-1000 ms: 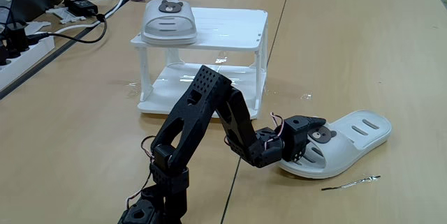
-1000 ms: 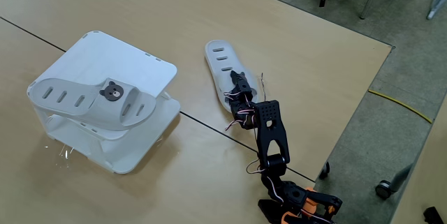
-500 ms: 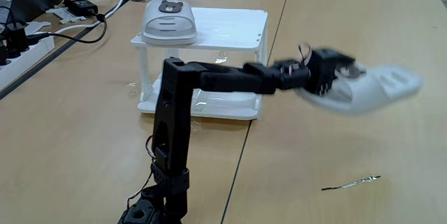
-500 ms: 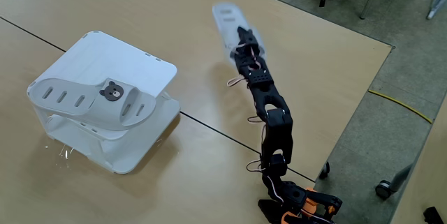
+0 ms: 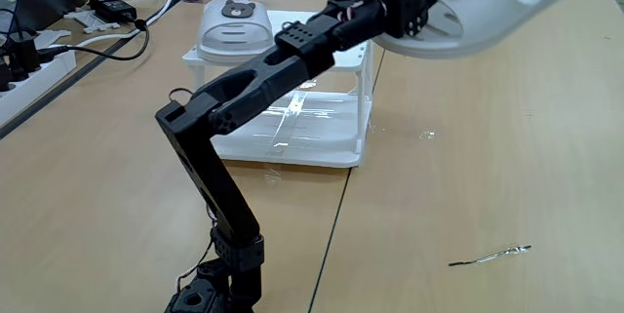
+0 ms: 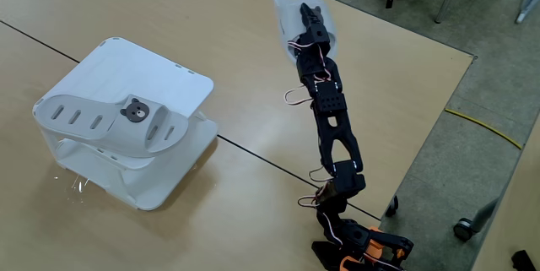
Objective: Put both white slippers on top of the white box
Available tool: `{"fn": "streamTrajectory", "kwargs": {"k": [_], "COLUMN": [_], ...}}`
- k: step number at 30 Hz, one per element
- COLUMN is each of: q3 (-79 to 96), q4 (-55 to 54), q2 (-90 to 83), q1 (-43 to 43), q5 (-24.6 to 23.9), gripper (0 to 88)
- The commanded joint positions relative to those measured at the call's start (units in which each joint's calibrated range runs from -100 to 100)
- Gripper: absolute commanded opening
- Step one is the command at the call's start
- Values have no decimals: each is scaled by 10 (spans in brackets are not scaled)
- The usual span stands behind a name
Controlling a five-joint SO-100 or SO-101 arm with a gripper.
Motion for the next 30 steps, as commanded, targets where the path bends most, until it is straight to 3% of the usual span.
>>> {"fn": "streamTrajectory", "kwargs": {"k": [1,17,25,30], "q3": [-69,-48,-20,-88], "q4": [-2,-3,-4,-7], "q2": [-68,-45,-34,54], "q1": [-4,-357,-395,-389], "q5": [4,4,4,4], "gripper": [8,8,8,8]}}
